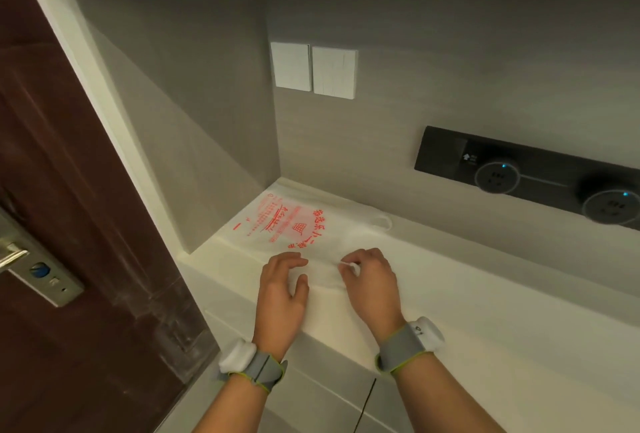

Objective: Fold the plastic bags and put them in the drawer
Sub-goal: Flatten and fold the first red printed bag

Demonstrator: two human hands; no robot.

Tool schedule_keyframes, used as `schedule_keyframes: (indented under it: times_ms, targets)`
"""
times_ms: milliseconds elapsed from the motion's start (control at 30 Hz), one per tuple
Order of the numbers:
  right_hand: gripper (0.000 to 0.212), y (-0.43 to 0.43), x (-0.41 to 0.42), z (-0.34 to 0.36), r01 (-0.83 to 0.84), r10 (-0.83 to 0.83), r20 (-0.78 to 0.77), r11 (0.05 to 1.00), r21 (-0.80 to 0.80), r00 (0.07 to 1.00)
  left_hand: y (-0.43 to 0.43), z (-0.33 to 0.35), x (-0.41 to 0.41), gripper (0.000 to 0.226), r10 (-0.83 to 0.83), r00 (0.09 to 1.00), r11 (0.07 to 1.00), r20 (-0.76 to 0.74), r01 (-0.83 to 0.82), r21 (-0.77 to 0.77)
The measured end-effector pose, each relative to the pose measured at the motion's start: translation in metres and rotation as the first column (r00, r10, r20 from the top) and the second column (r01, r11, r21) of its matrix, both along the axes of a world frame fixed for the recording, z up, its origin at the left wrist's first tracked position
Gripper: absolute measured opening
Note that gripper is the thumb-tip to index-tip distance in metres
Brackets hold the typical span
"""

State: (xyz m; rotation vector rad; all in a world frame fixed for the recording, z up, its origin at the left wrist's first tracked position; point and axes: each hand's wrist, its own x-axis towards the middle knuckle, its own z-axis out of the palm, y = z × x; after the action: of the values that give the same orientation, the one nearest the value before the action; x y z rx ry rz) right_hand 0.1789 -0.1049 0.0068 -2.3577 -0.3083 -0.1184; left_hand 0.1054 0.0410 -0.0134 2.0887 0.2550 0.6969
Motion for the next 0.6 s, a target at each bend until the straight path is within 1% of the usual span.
schedule_keyframes:
  times_ms: [100,233,333,467,600]
  targets:
    - [0.01,-0.012,-0.005,0.008,0.065,-0.066,0.003,0.99,0.124,0.998,0.002,0.005,-0.002,0.034,-0.038,0.999,0.998,0.029,0.037,0.054]
    - [0.009,-0.041,-0.021,0.015,0.194,-0.186,-0.054,0.943,0.272,0.981,-0.005,0.002,-0.008,0.046,-0.125,0.992,0.981,0.029,0.119,0.152]
    - [0.013,-0.064,-0.038,0.015,0.258,-0.246,-0.079,0.906,0.336,0.966,-0.017,-0.001,-0.011,0.054,-0.189,0.981,0.963,0.033,0.179,0.203]
    - [0.021,-0.102,-0.063,0.013,0.374,-0.353,-0.131,0.834,0.406,0.927,-0.046,-0.005,-0.014,0.053,-0.307,0.951,0.927,0.04,0.29,0.24]
    - [0.027,-0.135,-0.085,0.014,0.449,-0.41,-0.193,0.747,0.491,0.892,-0.077,-0.007,-0.018,0.05,-0.409,0.912,0.892,0.033,0.392,0.224]
